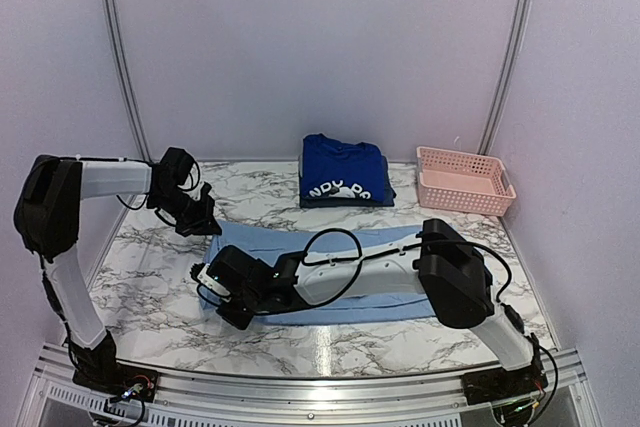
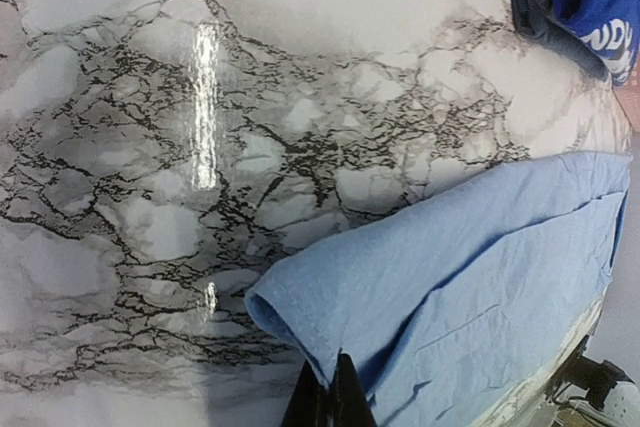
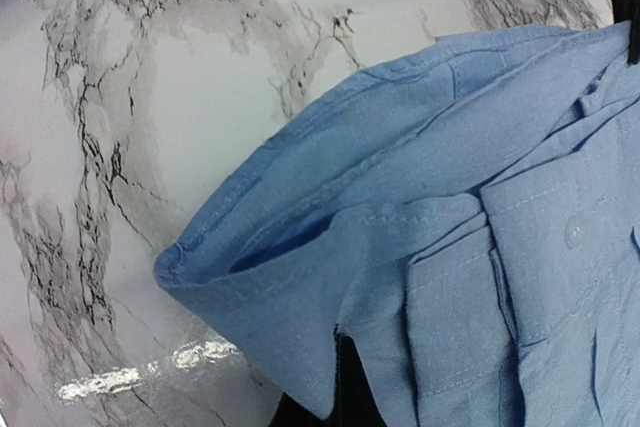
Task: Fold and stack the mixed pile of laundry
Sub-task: Pick up the rectangle-folded shirt from the center of the board, then fold the rectangle-folded shirt at the center of the board.
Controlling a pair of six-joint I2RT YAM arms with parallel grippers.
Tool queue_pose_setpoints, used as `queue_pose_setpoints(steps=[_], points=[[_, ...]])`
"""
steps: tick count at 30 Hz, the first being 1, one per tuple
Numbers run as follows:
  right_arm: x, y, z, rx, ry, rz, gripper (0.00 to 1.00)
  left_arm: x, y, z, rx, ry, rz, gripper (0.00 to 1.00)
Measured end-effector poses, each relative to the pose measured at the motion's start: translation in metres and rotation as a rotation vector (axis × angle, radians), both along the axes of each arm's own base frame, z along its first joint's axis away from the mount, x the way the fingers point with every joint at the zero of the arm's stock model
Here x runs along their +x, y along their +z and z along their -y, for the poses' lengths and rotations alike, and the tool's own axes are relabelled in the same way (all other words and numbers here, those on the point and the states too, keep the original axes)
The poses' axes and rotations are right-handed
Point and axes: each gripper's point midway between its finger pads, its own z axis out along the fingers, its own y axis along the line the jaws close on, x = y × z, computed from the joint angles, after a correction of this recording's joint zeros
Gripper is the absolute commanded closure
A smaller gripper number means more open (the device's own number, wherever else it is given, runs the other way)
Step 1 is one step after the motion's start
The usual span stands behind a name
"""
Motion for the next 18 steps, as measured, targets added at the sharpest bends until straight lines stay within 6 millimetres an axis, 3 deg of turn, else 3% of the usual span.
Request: queue_pose_setpoints(steps=[5,11,16,18], points=[[0.003,0.009,-0.006,0.054,-0.003,0.009,1.0,-0.002,0.025,0.002,-0.031,0.001,0.038,1.0],[0.008,0.041,0.013,0.148,-0.041,0.007,1.0,-0.003,0.048,0.011,-0.088,-0.003,0.05,1.0],[0.015,0.075,0.027,0.254,-0.09,0.002,1.0,0.011,0.081,0.03,-0.143,-0.023,0.108,1.0],[0.016,0.081,0.035,0.279,-0.109,-0.003,1.0,0.011,0.096,0.047,-0.165,-0.054,0.136,1.0]])
